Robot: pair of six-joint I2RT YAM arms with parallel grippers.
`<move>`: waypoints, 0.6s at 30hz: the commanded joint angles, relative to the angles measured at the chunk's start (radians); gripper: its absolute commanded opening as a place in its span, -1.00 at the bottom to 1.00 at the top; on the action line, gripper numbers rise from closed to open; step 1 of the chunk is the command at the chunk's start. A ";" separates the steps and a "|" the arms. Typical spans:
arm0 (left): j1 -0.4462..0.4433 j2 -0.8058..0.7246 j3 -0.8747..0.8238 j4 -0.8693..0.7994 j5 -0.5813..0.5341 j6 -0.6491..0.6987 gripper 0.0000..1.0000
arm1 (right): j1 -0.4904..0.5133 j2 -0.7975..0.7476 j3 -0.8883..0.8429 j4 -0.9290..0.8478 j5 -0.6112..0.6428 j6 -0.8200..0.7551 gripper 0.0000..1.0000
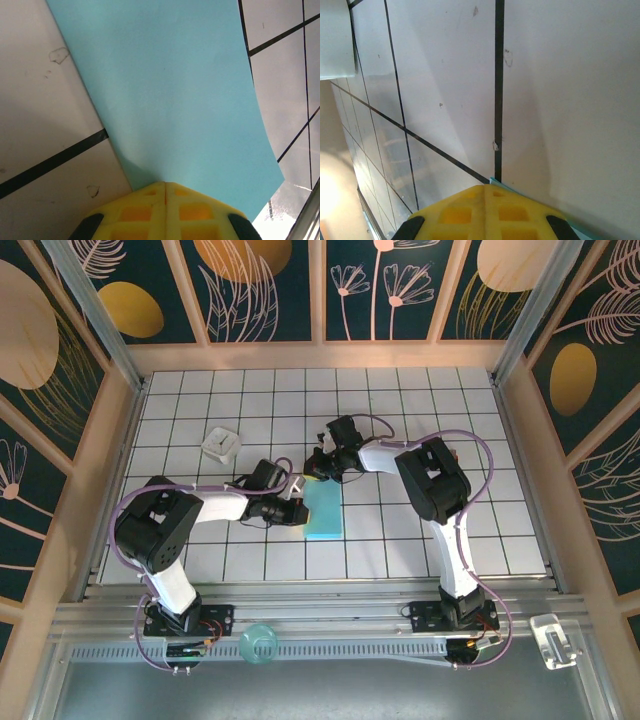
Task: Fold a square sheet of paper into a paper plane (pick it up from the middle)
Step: First fold in half a square sheet of paper at the center of the table.
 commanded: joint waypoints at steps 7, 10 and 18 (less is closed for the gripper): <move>-0.030 0.123 -0.076 -0.212 -0.177 0.043 -1.00 | -0.085 0.116 0.078 0.009 0.269 -0.044 -1.00; -0.030 0.122 -0.077 -0.213 -0.178 0.043 -1.00 | -0.090 0.128 0.102 -0.002 0.275 -0.045 -1.00; -0.032 0.122 -0.075 -0.214 -0.181 0.045 -1.00 | -0.111 0.146 0.181 -0.033 0.266 -0.063 -1.00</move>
